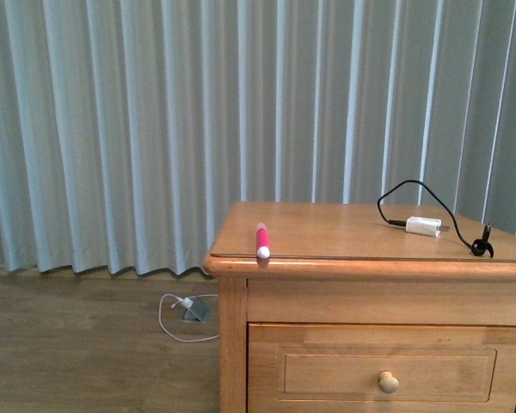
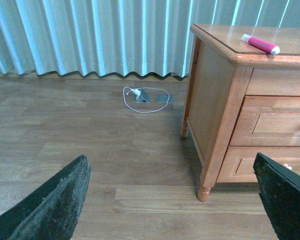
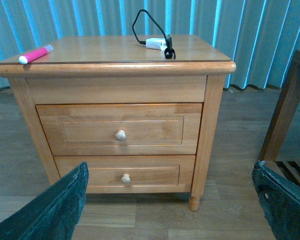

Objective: Place pink marker in drawer with both arms

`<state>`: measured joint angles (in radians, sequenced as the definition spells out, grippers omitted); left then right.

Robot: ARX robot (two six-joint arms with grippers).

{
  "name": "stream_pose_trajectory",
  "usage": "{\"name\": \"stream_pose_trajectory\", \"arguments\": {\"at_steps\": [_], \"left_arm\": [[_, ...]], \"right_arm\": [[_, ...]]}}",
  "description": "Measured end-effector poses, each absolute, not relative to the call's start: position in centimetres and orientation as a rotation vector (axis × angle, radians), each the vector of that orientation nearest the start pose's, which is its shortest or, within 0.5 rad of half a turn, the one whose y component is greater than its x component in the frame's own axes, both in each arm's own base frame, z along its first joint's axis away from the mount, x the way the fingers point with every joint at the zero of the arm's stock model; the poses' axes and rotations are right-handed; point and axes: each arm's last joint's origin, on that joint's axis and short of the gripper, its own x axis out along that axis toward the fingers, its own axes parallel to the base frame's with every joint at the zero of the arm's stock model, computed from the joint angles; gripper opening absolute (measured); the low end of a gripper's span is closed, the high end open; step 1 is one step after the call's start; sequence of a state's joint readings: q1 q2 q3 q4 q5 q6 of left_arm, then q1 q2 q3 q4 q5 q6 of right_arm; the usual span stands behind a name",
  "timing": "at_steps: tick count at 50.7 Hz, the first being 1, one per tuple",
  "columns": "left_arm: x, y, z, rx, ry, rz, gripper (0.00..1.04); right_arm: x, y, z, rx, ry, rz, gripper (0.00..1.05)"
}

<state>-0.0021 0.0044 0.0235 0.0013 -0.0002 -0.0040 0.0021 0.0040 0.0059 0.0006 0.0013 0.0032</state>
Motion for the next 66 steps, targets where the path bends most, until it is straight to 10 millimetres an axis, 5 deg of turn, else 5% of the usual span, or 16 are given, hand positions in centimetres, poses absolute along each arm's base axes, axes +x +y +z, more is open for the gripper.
{"name": "stream_pose_trajectory", "arguments": {"at_steps": [55,66], "left_arm": [[9.6,0.0,17.1,-0.004,-0.020,-0.002,0.99],[9.6,0.0,17.1,-0.004,-0.020,-0.002,0.99]], "right_arm": [[9.8,0.0,16.5,0.004,-0.001,0.000,0.96],[11.1,0.3,15.9,0.012,0.264,-0.057,0.96]]}}
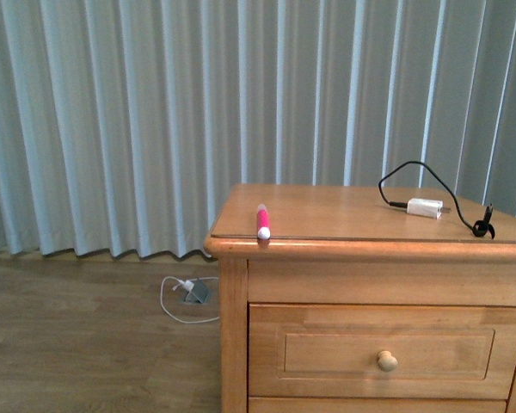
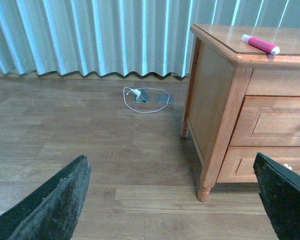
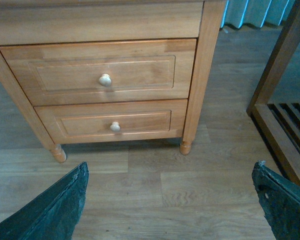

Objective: Place pink marker in drawer with both arms

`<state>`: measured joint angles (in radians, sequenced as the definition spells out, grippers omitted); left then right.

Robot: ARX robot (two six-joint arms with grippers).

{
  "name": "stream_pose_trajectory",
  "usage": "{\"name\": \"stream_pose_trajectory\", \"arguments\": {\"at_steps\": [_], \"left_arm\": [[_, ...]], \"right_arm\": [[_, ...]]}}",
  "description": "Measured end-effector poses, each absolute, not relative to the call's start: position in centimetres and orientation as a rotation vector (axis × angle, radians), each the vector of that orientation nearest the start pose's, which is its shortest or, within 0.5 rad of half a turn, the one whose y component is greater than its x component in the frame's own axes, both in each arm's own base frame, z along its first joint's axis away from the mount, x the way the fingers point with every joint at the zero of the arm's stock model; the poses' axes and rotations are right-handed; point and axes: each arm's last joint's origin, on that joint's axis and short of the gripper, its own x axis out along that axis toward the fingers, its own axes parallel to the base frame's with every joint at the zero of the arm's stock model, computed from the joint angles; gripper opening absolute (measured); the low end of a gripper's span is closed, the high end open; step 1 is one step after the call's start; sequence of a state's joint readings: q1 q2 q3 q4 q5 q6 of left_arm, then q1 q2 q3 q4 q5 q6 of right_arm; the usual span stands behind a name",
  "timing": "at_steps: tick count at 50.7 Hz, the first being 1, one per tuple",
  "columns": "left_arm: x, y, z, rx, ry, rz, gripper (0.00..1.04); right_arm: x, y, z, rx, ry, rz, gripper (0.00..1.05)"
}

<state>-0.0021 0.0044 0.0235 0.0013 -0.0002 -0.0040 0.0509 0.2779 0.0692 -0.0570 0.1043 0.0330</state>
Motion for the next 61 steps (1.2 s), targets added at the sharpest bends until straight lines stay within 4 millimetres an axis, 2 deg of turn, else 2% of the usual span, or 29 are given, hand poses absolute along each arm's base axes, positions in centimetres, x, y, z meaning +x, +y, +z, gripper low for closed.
{"name": "stream_pose_trajectory", "arguments": {"at_steps": [7,18,26,42,61], "left_arm": [[9.6,0.0,17.1,-0.004,-0.020,-0.002,0.99],[9.6,0.0,17.1,-0.004,-0.020,-0.002,0.99],[9.6,0.0,17.1,-0.004,-0.020,-0.002,0.99],[9.6,0.0,17.1,-0.004,-0.020,-0.002,0.99],[9.6,0.0,17.1,-0.004,-0.020,-0.002,0.99]], "right_arm": [[13.5,0.8,16.4,0.017,0.317,-0.022,0.96],[19.2,2.0,16.1,0.031,0.376,0.005,0.96],[24.9,3.6,14.7,0.021,0.457,0.015,0.96],[32.6,6.9,11.8,-0.010,0.479,0.038,0.96],[38.9,9.5,9.3,-0.037,0.416,0.048,0.96]]}}
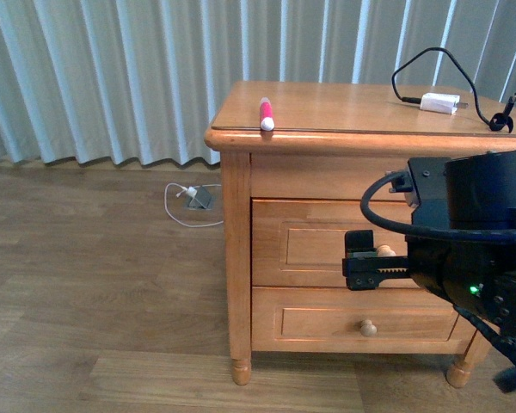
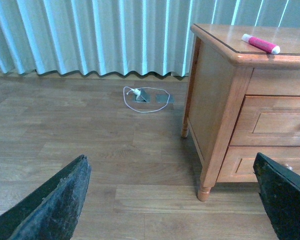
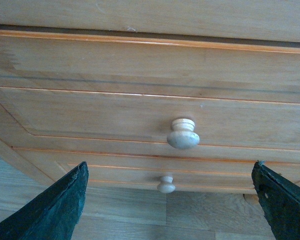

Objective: Place pink marker in drawer with both arms

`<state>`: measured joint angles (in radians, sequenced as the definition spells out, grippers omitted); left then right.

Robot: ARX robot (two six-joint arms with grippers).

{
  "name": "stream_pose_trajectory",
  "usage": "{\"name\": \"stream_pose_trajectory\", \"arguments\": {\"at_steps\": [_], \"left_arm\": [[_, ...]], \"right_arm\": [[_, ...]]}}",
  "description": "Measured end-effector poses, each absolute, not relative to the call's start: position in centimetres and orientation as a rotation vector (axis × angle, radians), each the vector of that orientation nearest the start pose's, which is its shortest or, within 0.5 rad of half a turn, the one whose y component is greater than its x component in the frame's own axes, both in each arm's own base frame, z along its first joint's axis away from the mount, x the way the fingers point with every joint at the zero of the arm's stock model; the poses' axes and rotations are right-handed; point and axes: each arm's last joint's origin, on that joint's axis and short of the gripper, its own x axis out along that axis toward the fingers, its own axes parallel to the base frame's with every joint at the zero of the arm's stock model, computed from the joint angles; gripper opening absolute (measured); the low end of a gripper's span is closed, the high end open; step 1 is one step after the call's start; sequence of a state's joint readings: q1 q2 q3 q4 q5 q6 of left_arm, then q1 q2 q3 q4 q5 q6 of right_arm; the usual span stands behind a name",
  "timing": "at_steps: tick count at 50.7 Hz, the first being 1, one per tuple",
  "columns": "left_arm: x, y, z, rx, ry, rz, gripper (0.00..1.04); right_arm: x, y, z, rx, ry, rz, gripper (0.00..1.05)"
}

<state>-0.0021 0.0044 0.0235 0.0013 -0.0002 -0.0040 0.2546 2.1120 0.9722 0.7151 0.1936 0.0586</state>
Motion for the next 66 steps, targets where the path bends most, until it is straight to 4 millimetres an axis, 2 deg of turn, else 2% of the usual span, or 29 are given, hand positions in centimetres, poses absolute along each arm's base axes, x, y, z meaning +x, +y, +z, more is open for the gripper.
{"name": "stream_pose_trajectory", "arguments": {"at_steps": [12,28,43,66], "left_arm": [[9.6,0.0,17.1,-0.004,-0.020,-0.002,0.99],[9.6,0.0,17.1,-0.004,-0.020,-0.002,0.99],[9.6,0.0,17.1,-0.004,-0.020,-0.002,0.99],[9.6,0.0,17.1,-0.004,-0.020,-0.002,0.99]], "right_arm": [[41.6,9.8,8.1,-0.041,0.412,0.040,0.96],[43.7,9.3,7.4,-0.049,0.416,0.022,0.96],[44.2,8.8,6.4,-0.053,0.436,0.001,0.96],[44.6,8.5,5.7,-0.057,0.460,0.021,0.96]]}}
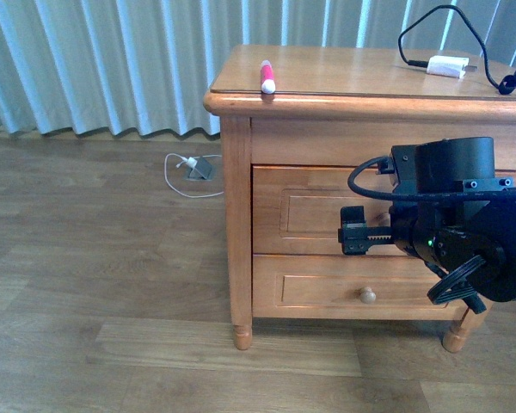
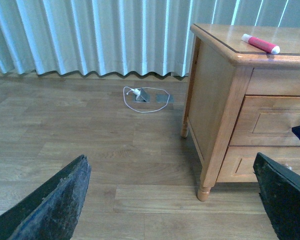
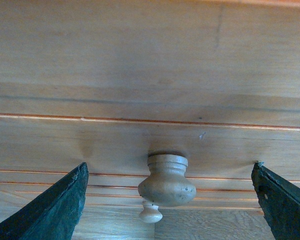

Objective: Place pink marker in drawer with both arms

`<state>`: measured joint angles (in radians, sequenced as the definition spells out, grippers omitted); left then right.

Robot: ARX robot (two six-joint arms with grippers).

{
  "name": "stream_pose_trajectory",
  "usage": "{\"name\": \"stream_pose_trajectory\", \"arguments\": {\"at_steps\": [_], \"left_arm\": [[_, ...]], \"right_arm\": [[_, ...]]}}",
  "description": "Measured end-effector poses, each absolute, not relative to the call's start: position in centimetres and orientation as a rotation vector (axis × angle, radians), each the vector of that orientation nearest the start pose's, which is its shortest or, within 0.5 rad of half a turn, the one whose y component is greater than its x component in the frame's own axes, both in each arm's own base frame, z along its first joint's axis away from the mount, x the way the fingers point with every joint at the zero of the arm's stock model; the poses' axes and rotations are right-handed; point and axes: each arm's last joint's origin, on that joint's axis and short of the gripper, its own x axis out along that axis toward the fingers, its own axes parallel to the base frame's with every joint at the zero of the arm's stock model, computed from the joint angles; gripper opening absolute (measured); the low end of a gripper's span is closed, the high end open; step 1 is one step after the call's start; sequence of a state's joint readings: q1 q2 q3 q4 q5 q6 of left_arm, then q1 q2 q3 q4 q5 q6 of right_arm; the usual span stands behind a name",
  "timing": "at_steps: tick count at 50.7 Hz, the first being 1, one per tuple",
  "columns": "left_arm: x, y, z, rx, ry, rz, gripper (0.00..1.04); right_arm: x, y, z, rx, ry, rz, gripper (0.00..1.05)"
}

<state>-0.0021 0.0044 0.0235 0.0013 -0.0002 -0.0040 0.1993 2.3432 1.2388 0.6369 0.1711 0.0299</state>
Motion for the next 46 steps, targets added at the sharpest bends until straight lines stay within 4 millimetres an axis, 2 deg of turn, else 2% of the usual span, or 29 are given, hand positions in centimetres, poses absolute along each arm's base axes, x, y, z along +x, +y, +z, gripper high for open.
{"name": "stream_pose_trajectory", "arguments": {"at_steps": [9,11,34,46], "left_arm": [[9.6,0.0,17.1,-0.004,-0.020,-0.002,0.99],[9.6,0.0,17.1,-0.004,-0.020,-0.002,0.99],[9.6,0.0,17.1,-0.004,-0.020,-0.002,0.99],[9.6,0.0,17.1,-0.004,-0.020,-0.002,0.99]], "right_arm": [[44.7,8.4,5.9,-0.054,0.442,0.008,0.96],[44.7,8.4,5.9,-0.055,0.438,0.005,0.93],[44.6,8.4,5.8,-0.037,0.443,-0.005,0.27],[43.3,8.4,6.4,0.035,0.470,0.031,0.22]]}}
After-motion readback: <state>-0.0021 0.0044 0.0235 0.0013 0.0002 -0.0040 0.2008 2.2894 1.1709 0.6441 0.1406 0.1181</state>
